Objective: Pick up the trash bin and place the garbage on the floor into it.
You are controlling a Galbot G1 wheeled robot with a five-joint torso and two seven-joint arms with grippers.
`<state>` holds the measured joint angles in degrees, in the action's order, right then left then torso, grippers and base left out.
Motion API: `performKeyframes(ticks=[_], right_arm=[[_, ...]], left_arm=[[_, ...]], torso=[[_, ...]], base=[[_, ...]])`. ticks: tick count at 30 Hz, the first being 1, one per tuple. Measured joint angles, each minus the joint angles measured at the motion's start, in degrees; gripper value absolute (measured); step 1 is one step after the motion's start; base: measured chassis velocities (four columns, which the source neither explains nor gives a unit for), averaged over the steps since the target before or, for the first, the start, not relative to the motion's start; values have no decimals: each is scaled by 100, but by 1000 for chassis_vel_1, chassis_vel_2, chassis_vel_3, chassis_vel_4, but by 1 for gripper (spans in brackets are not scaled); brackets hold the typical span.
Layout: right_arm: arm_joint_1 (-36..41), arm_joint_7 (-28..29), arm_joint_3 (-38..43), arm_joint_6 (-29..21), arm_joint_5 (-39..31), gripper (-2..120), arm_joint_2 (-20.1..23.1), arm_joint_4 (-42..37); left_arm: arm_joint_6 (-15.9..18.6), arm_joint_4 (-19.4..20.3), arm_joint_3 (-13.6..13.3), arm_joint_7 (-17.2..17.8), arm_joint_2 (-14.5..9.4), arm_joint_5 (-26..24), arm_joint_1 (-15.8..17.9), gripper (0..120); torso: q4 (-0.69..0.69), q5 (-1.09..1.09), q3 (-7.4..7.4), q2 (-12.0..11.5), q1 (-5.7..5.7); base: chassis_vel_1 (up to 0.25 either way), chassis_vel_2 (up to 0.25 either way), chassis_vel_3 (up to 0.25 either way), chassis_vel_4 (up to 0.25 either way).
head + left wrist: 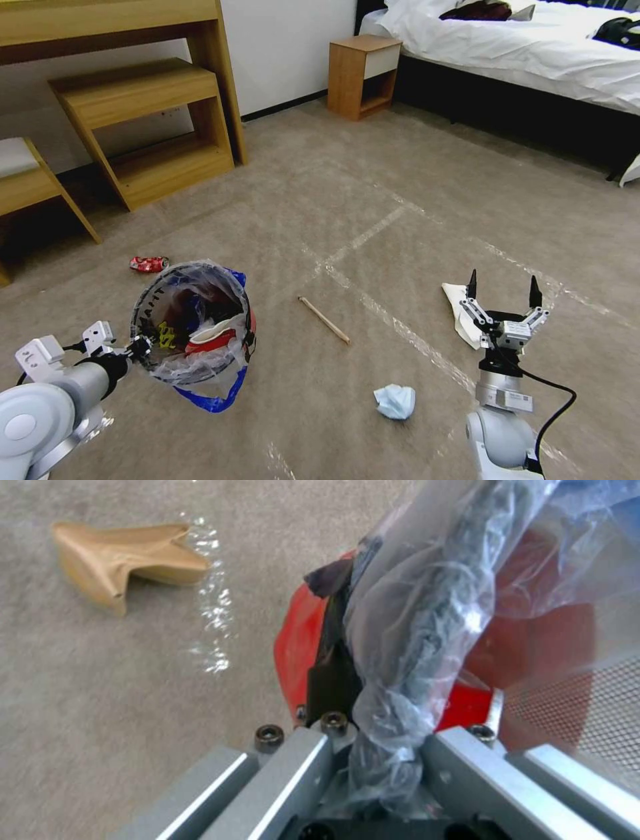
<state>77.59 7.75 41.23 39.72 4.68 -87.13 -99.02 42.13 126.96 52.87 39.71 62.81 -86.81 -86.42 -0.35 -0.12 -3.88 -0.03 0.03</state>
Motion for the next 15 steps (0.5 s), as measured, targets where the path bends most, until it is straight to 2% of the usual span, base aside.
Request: performKeyframes(ticks=[15], right_arm=[[-63, -14, -45, 38, 22, 100, -8, 118]], left_arm=[[0, -19, -18, 23, 36, 68, -1, 0]], torso=[[0, -1, 0, 0, 0]], base=[[-140, 129, 140, -125]])
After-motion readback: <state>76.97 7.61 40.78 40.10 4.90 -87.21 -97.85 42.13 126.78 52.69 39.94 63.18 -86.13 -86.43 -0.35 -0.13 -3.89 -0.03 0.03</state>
